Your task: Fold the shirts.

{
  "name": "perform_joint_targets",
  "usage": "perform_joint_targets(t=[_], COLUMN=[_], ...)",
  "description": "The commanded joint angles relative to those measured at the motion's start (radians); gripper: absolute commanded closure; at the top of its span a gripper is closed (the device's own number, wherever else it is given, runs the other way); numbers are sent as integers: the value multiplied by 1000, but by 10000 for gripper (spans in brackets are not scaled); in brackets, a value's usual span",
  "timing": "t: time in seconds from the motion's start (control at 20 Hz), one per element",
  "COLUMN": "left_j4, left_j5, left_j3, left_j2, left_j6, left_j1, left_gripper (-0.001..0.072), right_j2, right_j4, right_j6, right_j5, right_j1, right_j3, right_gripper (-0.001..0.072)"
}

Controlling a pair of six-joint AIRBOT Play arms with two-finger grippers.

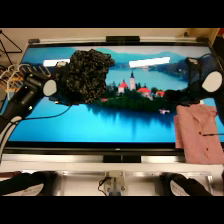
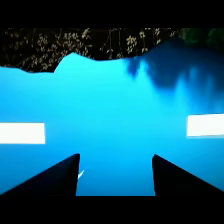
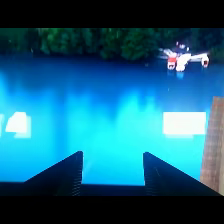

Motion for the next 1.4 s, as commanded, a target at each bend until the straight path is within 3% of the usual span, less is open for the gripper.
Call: perform_joint_targets(t=[0.0, 0.05, 0.15, 0.25, 0.4, 0.6, 0.8, 0.85, 0.95, 1.0, 1.05, 1.1, 1.35], left_j4=[13, 12, -5, -75, -219, -349, -412, -419, -448, -481, -530, -583, -652], left_j5=[238, 300, 297, 219, 128, 225, 330, 349, 369, 373, 372, 373, 373], left_j3=[1, 8, 75, 173, 277, 289, 289, 289, 289, 289, 289, 290, 418], left_j2=[-33, -59, -164, -298, -453, -537, -569, -575, -588, -592, -592, -583, -397], left_j6=[-7, -8, -6, -4, 3, 26, 63, 60, 60, 53, 46, 64, 344], left_j1=[11, 34, 120, 230, 365, 420, 388, 378, 367, 366, 370, 372, 332], left_gripper=[143, 143, 122, 22, 4, 5, 34, 84, 316, 324, 535, 654, 656], right_j2=[-1, -1, -1, -4, -32, -113, -158, -159, -159, -159, -159, -159, -73], right_j4=[-35, -62, -85, -88, -55, 85, 159, 160, 160, 160, 160, 160, 158], right_j6=[68, 111, 102, 102, 68, -23, -56, -61, -65, -65, -66, -76, -120], right_j5=[-109, -144, -213, -240, -216, -125, -137, -145, -147, -146, -144, -142, -113], right_j1=[1, 1, 1, 1, 2, 2, 2, 2, 2, 2, 2, 2, 1], right_j3=[0, -1, -1, -1, -1, -1, -1, -1, -1, -1, 0, 0, 0], right_gripper=[210, 210, 210, 210, 210, 210, 210, 210, 210, 210, 210, 210, 211])
